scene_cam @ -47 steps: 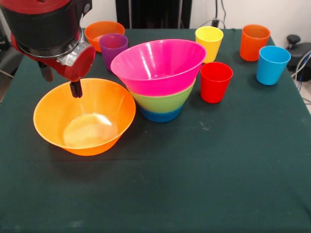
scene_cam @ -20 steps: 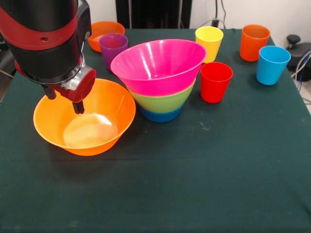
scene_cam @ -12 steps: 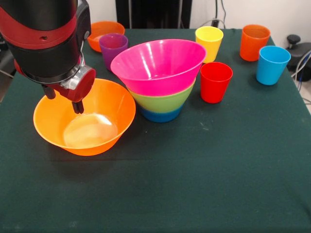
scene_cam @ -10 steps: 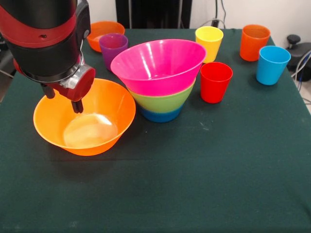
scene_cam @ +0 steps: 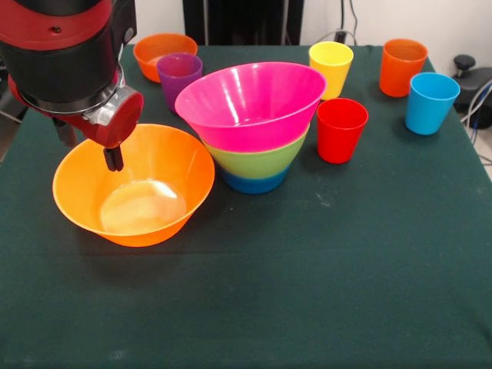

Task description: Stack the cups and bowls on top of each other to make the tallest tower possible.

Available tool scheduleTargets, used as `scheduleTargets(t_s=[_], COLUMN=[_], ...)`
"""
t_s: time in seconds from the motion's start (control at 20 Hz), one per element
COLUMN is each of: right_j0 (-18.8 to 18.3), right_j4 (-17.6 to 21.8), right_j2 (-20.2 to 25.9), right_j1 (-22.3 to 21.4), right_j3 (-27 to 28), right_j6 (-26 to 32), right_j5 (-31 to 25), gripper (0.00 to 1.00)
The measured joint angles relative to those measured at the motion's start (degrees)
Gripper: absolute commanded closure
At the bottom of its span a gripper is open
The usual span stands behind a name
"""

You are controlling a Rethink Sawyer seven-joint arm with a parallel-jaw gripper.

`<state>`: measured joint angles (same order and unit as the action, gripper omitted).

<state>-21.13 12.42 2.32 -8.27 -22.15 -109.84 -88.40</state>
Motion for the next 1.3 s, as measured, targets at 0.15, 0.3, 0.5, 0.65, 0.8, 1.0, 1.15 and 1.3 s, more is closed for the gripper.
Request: scheduleTargets(t_s=[0.15,0.3,0.5,0.65,0.8,1.0,1.15,1.3], right_j0=[0.0,0.01,0.0,-0.01,-0.05,-0.07,-0.07,-0.07], right_j4=[0.0,0.0,0.0,0.0,0.0,0.0,0.0,0.01], right_j2=[0.0,0.0,0.01,0.01,0.01,0.01,0.0,0.01], right_j1=[0.0,0.28,0.68,0.68,0.7,0.84,1.16,1.94], right_j3=[0.32,0.93,1.74,1.78,1.77,1.96,2.69,4.3], right_j6=[0.0,0.01,0.41,0.99,1.53,2.32,2.92,3.71], right_j5=[0.01,0.01,0.01,0.01,0.01,0.01,0.0,-0.3], gripper=[0.0,0.0,0.0,0.0,0.0,0.0,0.0,0.0])
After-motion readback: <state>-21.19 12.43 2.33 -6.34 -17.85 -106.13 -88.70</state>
